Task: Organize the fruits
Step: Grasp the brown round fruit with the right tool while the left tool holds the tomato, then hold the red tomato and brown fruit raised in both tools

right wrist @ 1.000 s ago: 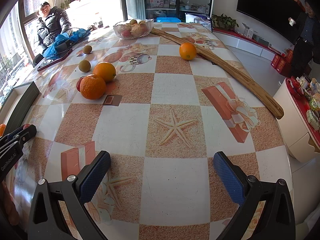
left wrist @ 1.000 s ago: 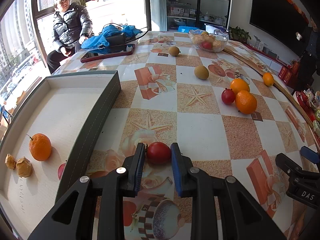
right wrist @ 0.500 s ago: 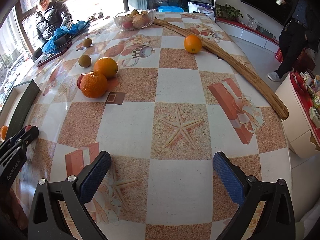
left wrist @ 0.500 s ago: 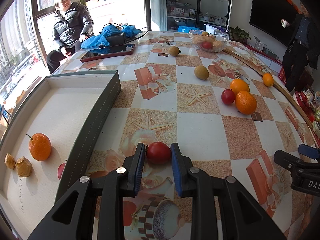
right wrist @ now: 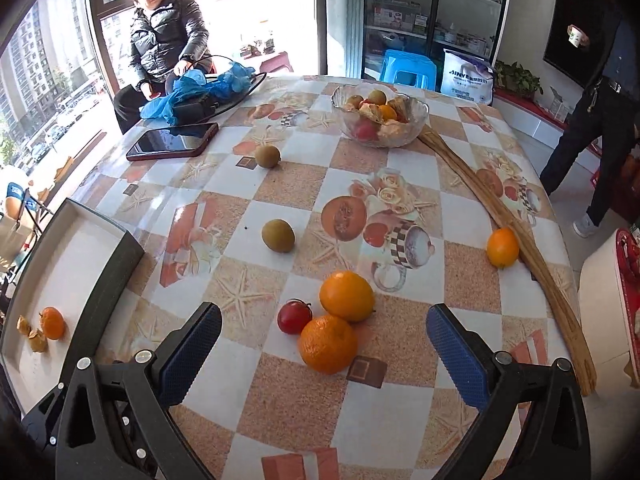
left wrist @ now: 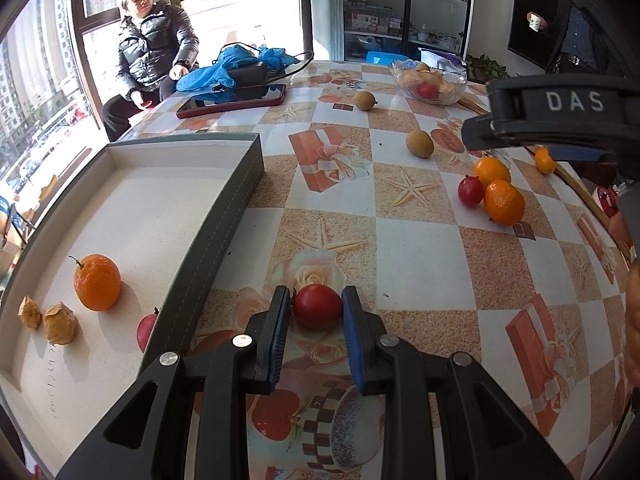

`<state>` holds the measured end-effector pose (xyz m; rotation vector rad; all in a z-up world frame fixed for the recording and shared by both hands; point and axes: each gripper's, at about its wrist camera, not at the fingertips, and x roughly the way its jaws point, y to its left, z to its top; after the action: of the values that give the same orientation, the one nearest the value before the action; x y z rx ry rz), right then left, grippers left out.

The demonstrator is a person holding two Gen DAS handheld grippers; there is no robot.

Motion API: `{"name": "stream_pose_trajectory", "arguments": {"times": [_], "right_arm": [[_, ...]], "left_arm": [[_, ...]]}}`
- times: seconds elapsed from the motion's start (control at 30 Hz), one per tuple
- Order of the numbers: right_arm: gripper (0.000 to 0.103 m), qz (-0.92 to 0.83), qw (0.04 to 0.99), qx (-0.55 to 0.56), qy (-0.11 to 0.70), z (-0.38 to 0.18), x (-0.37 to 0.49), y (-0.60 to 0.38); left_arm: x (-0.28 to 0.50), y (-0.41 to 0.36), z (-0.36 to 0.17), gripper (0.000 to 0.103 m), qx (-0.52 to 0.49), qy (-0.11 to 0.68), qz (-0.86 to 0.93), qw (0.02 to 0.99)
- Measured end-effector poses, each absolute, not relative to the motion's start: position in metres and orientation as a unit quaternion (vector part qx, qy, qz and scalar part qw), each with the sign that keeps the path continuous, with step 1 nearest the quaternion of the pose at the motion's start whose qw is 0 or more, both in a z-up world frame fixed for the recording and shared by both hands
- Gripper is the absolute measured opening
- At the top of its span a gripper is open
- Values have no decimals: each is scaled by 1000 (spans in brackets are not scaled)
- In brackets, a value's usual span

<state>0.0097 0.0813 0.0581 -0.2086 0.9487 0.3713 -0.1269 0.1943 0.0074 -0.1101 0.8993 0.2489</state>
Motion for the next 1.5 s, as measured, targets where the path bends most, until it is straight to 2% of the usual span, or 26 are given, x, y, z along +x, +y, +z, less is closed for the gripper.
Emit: {"name": "stream_pose_trajectory", "arguments": {"times": [0.2,0.27,0.47,0.53,0.57,0.67,0.73,0.77,1.17,1.5], "right_arm": [[102,187,861,-109,461,47,41,112],[88,190,853,-114,472,38,50,120],[88,197,846,-118,482,24,68,136],[72,198,839,-121,492,18,71,140],[60,198,833,-123,502,13,73,142],[56,191,835,-121,501,11,70,142],[30,192,838,-121,496,14,67,142],[28,194,838,-121,495,15,66,143],[28,250,832,-79,489,40,-2,98],[28,192,853,-48,483,11,-80,16]], "left_arm": [[-129,192,7,29,-44,431,125,893],[-129,191,7,29,-43,429,127,893],[-132,191,7,29,-45,428,127,894],[-132,191,7,30,-44,428,128,893],[-132,191,7,30,-44,428,128,893],[-132,191,7,30,-45,428,127,894],[-132,191,8,30,-43,428,128,894],[-132,191,8,30,-43,428,129,894],[-135,192,7,30,-49,422,126,896],[-135,191,6,30,-45,420,128,897]]}}
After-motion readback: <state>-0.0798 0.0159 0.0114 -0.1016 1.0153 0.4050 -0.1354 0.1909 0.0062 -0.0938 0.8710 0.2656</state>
